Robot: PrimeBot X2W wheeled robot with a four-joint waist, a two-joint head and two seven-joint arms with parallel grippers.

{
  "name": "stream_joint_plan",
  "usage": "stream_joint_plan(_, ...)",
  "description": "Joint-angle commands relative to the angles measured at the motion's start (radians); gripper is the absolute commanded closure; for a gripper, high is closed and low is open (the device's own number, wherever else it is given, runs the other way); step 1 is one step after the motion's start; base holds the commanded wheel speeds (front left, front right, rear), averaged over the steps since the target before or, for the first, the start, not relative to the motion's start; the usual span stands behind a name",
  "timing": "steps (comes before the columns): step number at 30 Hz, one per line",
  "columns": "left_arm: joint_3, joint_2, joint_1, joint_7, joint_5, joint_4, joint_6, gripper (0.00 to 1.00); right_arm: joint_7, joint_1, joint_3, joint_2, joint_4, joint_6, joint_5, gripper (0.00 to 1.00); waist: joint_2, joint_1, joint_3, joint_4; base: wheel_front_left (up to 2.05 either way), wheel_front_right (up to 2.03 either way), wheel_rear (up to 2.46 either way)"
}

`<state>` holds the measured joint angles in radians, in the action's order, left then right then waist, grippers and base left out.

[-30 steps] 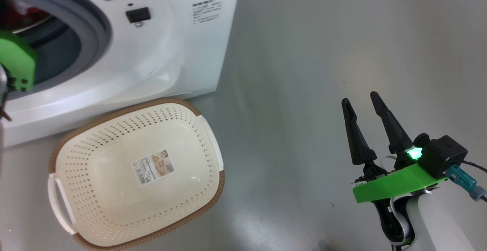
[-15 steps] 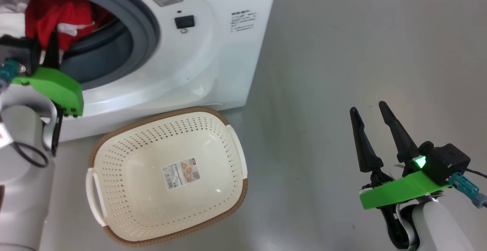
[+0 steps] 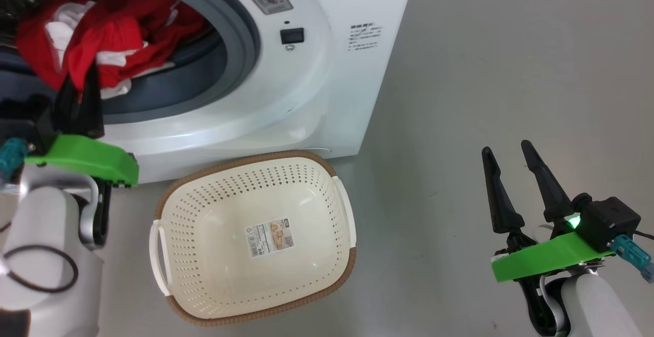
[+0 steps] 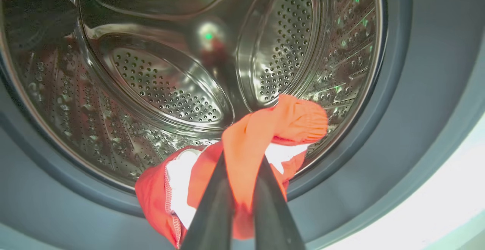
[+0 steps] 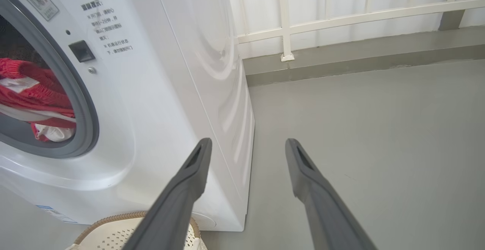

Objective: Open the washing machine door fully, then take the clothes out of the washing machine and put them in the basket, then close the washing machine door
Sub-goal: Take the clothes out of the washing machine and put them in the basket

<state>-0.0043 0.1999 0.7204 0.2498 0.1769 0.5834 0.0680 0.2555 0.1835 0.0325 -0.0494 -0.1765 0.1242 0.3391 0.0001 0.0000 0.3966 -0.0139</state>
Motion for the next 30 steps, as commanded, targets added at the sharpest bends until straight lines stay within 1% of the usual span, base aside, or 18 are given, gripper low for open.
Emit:
stream_joint_plan(1,0.041,0.033,-0.021,0.012,-0.008,-0.044,0.008,1.0,0.006,-0.02,0.016,-0.001,0.022,0.007,-0.009,0.0,-0.0001,0.0,-0.004,0.008,0.0,0.0,0.0)
stream_joint_plan(8,0.102,-0.024,-0.122,0.012,-0.044,-0.203,0.043,1.0,0.006,-0.023,0.008,-0.001,0.019,0.007,-0.007,0.0,-0.0001,0.0,-0.011,0.03,0.0,0.0,0.0)
stream_joint_plan(13,0.13,-0.057,-0.197,0.012,-0.05,-0.322,0.057,1.0,0.006,-0.023,0.01,-0.001,0.017,0.007,-0.007,0.0,-0.0001,0.0,-0.017,0.035,0.0,0.0,0.0)
stream_joint_plan(19,0.157,-0.087,-0.288,0.012,-0.026,-0.467,0.062,1.0,0.006,-0.028,0.007,-0.001,0.019,0.007,-0.009,0.0,-0.0001,0.0,-0.023,0.041,0.0,0.0,0.0)
stream_joint_plan(30,0.144,-0.116,-0.434,0.012,0.018,-0.671,0.063,1.0,0.006,-0.039,0.004,-0.001,0.018,0.007,-0.012,0.0,-0.0001,0.0,-0.036,0.05,0.0,0.0,0.0)
